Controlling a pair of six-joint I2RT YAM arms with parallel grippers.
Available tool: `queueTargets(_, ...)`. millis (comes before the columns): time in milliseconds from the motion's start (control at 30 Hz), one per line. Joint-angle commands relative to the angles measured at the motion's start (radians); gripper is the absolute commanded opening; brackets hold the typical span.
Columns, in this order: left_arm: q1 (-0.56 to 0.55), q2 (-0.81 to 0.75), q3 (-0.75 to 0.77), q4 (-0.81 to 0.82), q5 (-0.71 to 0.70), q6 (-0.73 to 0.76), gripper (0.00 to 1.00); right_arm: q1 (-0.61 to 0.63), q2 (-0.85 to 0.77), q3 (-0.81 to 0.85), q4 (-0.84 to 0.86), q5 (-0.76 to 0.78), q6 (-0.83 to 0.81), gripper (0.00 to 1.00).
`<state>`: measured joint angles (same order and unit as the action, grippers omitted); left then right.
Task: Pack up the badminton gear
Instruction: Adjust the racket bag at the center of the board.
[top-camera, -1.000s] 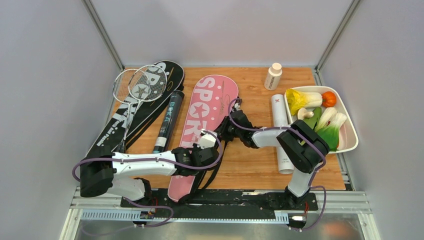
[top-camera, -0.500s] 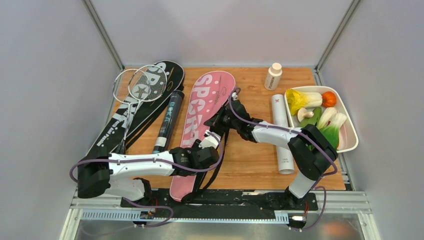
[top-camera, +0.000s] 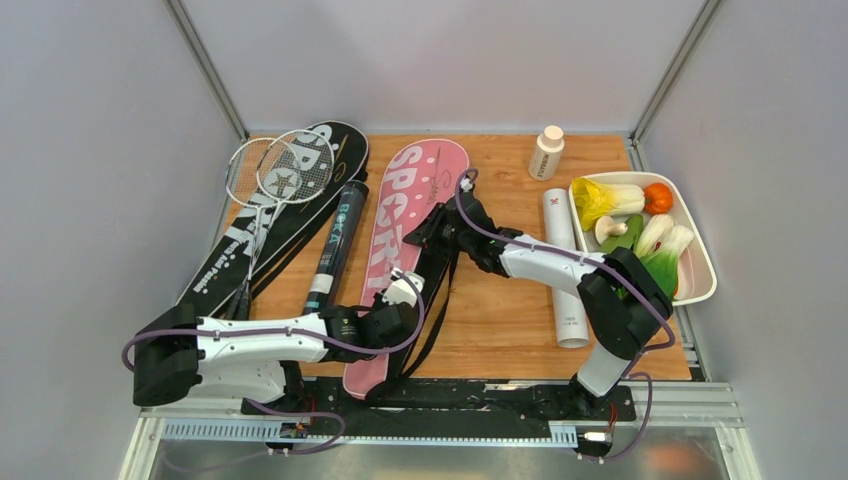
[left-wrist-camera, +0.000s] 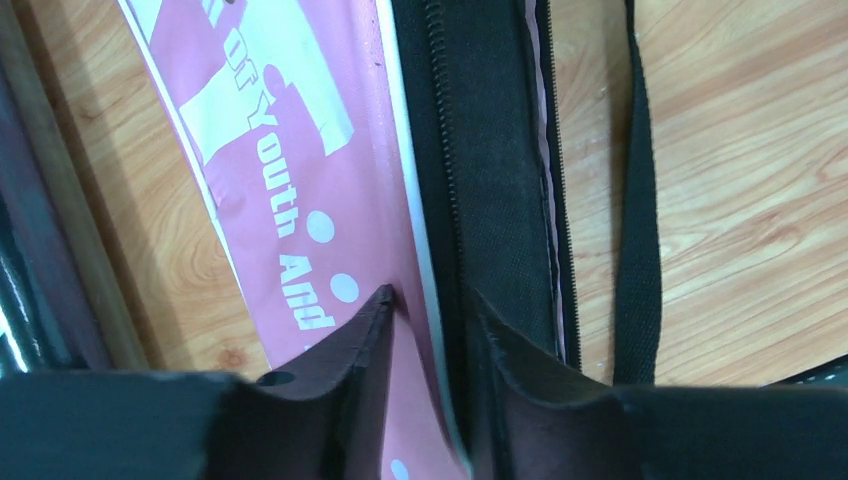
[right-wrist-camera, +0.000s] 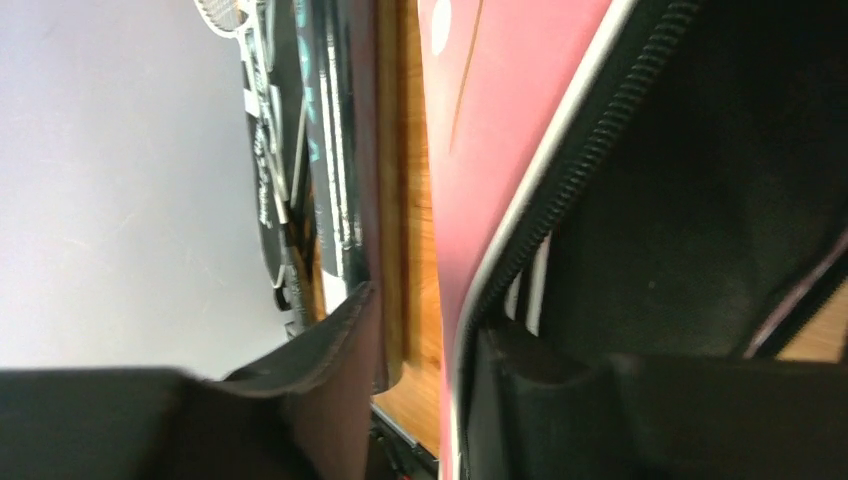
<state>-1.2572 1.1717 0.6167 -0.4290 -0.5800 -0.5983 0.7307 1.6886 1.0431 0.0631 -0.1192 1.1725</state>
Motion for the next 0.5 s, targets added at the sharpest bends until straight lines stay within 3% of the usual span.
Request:
queueTargets(0,-0.007,-0.042,-0.027,0.067,-0.017,-0.037,0.29,0.002,-0.026,-0.004,-0.026,0.058,-0.146,0.43)
queueTargets(100,-0.005,-0.06,-0.05,0.104,0.019,-0.045,0.11,0.002,-0.077,-0.083,-0.016,0.112,-0.252,0.62)
queueTargets(167,-0.005,-0.054,-0.061,0.126,0.037,-0.053,0.03,-0.003,-0.097,-0.117,-0.017,0.177,-0.324,0.69)
queueTargets(467,-0.001,-0.007,-0.031,0.109,0.046,-0.082,0.0,-0.087,-0.098,-0.179,0.047,0.143,-0.395,0.76)
